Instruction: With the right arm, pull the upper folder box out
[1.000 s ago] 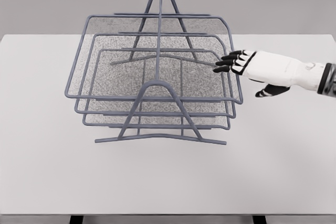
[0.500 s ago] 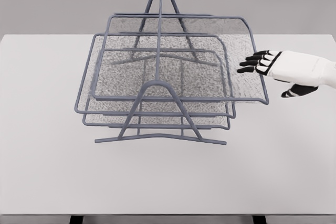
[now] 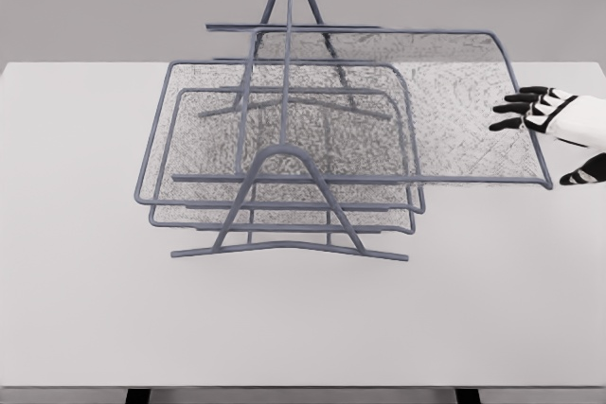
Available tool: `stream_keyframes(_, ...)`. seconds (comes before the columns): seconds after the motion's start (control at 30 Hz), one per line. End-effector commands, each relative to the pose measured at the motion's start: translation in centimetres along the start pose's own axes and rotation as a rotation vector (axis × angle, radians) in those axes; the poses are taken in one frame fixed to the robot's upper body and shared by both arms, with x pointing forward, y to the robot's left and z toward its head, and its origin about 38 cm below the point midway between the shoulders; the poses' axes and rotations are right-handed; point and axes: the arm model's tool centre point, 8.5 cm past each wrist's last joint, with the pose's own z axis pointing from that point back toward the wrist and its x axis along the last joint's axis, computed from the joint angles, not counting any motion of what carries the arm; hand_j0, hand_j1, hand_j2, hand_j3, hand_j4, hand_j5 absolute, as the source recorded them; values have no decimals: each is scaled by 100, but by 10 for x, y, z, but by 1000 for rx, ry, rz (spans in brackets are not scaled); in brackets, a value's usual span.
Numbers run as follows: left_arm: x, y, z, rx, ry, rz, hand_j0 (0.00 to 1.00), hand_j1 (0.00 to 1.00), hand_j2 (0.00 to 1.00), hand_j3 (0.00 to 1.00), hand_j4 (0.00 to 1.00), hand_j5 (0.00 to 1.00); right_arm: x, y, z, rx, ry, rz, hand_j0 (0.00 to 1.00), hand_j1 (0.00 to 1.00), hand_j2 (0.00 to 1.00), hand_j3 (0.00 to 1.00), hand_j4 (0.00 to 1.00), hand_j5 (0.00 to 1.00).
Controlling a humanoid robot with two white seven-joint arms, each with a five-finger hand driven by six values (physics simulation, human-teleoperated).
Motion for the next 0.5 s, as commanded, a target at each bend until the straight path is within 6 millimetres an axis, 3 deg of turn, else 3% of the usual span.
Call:
stream_keyframes(0.0, 0, 0, 0, 0, 0, -1, 100, 100, 100, 100, 100, 100, -15, 0, 15, 102, 101, 135, 100, 100, 100, 100, 100, 100)
stream_keyframes(0.13, 0, 0, 0, 0, 0, -1, 100, 100, 100, 100, 100, 100, -23, 5, 23, 126, 131, 121, 100, 100, 100, 100, 100, 100)
stream_keyframes(0.27, 0, 0, 0, 0, 0, -1, 100, 100, 100, 100, 100, 100, -34, -6, 42, 125, 186, 129, 100, 100, 100, 100, 100, 100)
stream_keyframes(0.37, 0, 0, 0, 0, 0, -1, 100, 100, 100, 100, 100, 100, -31, -22, 48, 50, 157, 87, 100, 100, 100, 100, 100, 100)
stream_keyframes(0.47, 0, 0, 0, 0, 0, -1, 100, 100, 100, 100, 100, 100, -27, -60, 74, -45, 158, 91, 100, 100, 100, 100, 100, 100)
